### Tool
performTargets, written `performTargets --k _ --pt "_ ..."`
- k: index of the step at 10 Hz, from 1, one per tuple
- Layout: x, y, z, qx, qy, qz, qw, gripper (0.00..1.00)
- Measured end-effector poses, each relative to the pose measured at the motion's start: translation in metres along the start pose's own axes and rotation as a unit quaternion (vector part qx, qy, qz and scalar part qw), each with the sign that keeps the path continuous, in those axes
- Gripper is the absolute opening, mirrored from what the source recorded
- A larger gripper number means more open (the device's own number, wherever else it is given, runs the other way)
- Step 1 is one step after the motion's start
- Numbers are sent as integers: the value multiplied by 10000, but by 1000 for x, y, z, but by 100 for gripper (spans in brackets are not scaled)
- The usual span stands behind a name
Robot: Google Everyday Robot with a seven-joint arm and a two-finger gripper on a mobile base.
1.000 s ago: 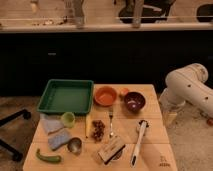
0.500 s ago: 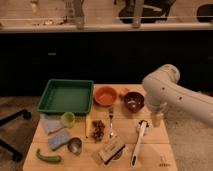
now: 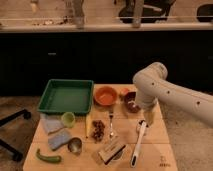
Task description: Place fork in tray
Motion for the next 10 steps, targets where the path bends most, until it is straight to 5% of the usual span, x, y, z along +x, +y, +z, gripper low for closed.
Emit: performTargets --k 4,10 --pt "-15 -15 12 -171 -186 -549 9982 80" --pt "-14 -14 12 -150 -177 -551 9982 80"
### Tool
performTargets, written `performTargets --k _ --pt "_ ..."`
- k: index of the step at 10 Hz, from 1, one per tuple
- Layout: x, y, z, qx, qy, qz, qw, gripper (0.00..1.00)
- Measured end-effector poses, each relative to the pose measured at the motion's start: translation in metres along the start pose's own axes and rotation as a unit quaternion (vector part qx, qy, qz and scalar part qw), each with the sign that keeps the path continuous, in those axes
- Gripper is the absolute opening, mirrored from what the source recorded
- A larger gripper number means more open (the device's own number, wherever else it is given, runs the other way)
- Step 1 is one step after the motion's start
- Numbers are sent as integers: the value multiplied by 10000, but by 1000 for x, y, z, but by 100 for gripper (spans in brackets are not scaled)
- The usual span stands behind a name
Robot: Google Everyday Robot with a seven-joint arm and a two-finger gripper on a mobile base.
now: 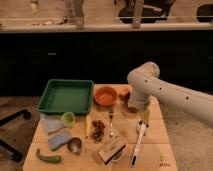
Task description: Place fork in tray
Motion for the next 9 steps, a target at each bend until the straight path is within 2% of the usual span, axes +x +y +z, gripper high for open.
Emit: performTargets --k 1,3,4,6,7,9 --pt "-3 2 0 -15 55 -169 9998 80" --pt "-24 -8 0 43 126 -687 9975 80" --pt "-43 -14 1 40 166 -1158 9931 80" --pt "-69 -25 3 50 211 -2035 9788 80" --pt "-79 -29 7 12 219 -2352 9717 80" --pt "-97 -40 19 -130 220 -2799 9597 80"
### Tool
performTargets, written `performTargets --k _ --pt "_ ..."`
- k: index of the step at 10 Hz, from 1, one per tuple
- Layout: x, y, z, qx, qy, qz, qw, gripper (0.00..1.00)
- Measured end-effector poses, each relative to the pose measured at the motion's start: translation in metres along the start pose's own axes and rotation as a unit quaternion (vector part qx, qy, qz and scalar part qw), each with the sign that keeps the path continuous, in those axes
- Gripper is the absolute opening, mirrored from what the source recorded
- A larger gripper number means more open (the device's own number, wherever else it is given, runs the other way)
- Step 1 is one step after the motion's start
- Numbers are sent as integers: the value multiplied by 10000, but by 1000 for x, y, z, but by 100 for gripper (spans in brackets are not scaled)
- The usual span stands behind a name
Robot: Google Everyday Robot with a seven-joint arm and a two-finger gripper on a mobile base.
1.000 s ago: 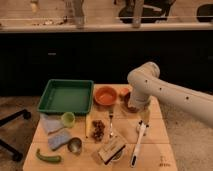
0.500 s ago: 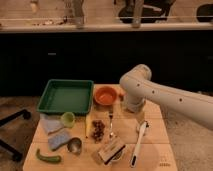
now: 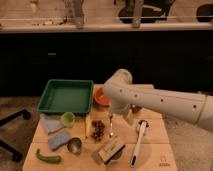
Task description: Place fork in tray
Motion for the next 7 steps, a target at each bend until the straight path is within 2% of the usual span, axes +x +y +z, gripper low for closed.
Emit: performTargets --k 3,7 --pt "9 -24 17 -199 -101 -300 9993 80" --pt "31 -54 30 -236 -263 -502 9981 80"
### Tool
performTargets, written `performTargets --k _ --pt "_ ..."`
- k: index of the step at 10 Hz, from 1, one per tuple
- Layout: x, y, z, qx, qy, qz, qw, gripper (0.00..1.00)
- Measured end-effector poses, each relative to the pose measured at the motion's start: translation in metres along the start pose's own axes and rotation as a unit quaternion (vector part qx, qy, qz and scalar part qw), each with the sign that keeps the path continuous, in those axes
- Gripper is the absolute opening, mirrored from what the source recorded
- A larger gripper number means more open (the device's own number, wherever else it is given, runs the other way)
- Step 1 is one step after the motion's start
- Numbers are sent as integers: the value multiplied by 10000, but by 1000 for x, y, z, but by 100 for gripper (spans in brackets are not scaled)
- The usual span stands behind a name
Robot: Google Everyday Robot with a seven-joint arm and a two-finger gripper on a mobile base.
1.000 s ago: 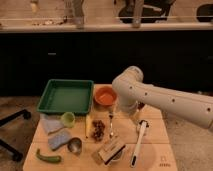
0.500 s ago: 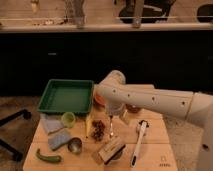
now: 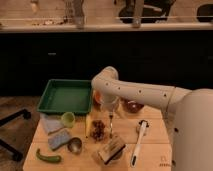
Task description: Place fork in tray
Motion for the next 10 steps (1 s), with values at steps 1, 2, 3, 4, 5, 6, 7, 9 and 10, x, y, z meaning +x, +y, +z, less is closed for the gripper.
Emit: performTargets --k 1,2,3,4,5,6,7,9,10 --pt "3 -4 2 79 -54 -142 9999 80" --pt "6 -7 5 153 -97 -318 9993 80" --pt "8 -8 7 192 -135 -453 9987 80" --pt "10 -12 11 237 -205 -668 9973 80" --pt "11 -14 16 238 -286 -871 9955 80" --pt "11 -15 18 238 -330 -987 9943 80" --pt "10 -17 19 237 -351 -1062 9934 80" --pt "10 -17 19 235 -357 -1060 9934 80" --pt "11 -16 19 236 -357 -1056 9935 80"
